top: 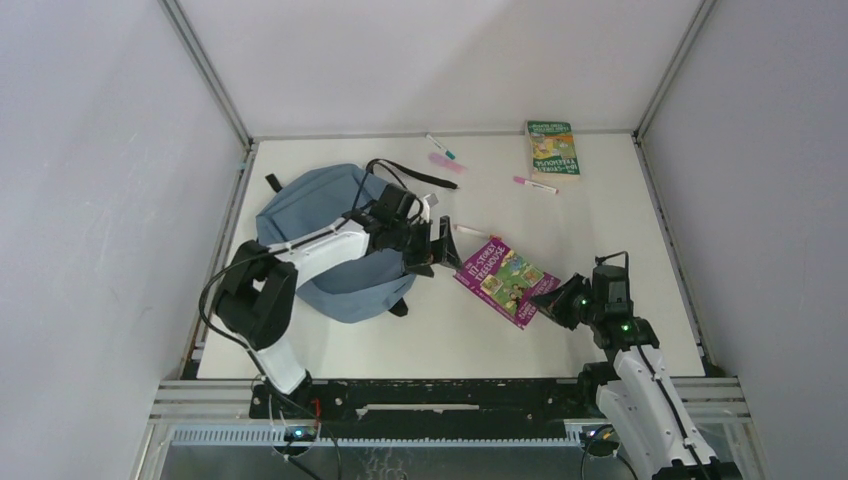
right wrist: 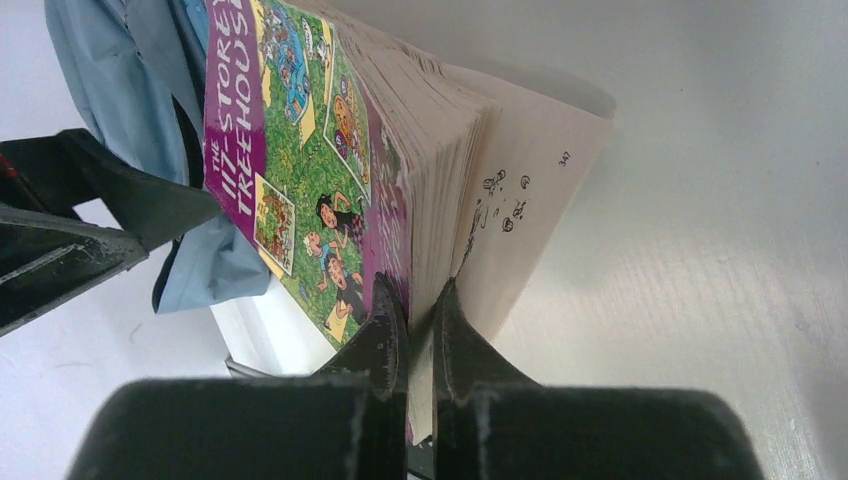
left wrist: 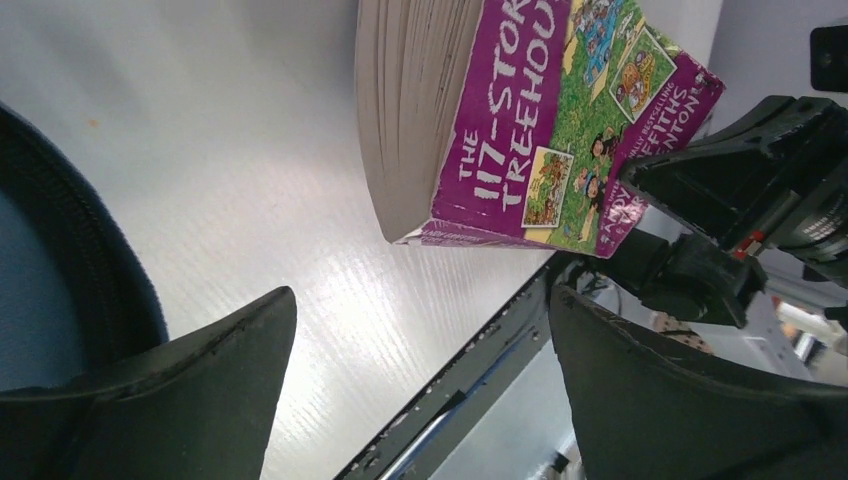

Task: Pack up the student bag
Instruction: Pick up the book from the center of the board, then place the book in the student bag.

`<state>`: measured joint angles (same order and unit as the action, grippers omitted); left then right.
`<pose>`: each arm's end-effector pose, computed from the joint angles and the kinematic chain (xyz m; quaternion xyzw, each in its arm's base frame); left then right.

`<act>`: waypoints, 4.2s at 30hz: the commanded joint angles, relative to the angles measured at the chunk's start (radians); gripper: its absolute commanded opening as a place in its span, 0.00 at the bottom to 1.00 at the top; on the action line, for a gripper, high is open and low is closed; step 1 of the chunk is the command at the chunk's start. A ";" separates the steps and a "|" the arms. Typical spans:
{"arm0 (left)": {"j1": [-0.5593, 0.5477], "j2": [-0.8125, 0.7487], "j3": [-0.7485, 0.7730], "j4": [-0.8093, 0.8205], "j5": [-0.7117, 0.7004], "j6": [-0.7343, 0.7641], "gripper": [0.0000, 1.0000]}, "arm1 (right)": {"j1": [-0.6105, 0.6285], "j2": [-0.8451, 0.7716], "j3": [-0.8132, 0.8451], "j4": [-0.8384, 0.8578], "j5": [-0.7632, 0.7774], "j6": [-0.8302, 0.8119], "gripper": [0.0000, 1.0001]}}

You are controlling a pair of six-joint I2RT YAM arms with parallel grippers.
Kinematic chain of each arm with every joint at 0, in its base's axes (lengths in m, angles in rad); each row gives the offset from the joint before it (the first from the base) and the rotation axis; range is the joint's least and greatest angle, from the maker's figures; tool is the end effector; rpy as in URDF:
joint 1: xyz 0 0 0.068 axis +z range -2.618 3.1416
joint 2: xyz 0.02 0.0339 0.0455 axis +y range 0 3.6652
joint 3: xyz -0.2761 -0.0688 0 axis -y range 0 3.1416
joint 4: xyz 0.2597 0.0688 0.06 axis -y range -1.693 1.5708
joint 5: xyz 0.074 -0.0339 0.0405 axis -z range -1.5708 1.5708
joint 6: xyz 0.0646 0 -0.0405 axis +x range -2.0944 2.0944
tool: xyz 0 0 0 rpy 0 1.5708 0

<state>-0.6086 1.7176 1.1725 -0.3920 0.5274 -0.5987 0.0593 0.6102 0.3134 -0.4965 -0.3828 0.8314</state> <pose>0.3017 -0.2499 0.1987 0.0858 0.9170 -0.3747 0.1070 0.1519 0.0332 0.1577 0.2753 0.8688 0.3192 0.2600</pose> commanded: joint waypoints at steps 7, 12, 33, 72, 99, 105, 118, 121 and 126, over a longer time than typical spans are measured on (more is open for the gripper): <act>-0.020 0.068 -0.171 0.418 0.124 -0.386 1.00 | -0.003 -0.012 0.035 0.078 -0.050 -0.001 0.00; -0.041 0.132 -0.169 0.542 0.128 -0.487 1.00 | -0.004 -0.013 0.027 0.082 -0.053 0.001 0.00; -0.042 -0.085 -0.064 0.398 -0.061 -0.369 0.00 | -0.177 -0.050 -0.050 0.104 -0.334 -0.026 1.00; 0.020 -0.239 -0.256 0.892 0.148 -0.712 0.00 | -0.076 0.206 -0.112 1.283 -0.425 0.718 0.22; 0.226 -0.504 -0.373 -0.277 -0.754 -0.094 0.72 | -0.116 0.056 0.145 0.364 -0.413 0.088 0.00; 0.196 -0.543 -0.484 -0.188 -0.641 -0.140 0.70 | -0.065 0.091 0.154 0.329 -0.379 0.048 0.00; 0.038 -0.620 -0.494 -0.077 -0.482 -0.065 0.85 | 0.085 0.244 0.154 0.295 -0.241 0.018 0.00; 0.038 -0.584 -0.458 -0.067 -0.464 -0.007 0.86 | 0.099 0.262 0.154 0.304 -0.233 0.019 0.00; 0.035 -0.443 -0.359 -0.094 -0.499 0.077 0.82 | 0.111 0.265 0.155 0.323 -0.228 0.029 0.00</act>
<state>-0.5629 1.1839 0.7063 -0.4988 0.0078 -0.6228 0.1593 0.8867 0.4034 -0.2722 -0.5983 0.8593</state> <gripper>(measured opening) 0.831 0.335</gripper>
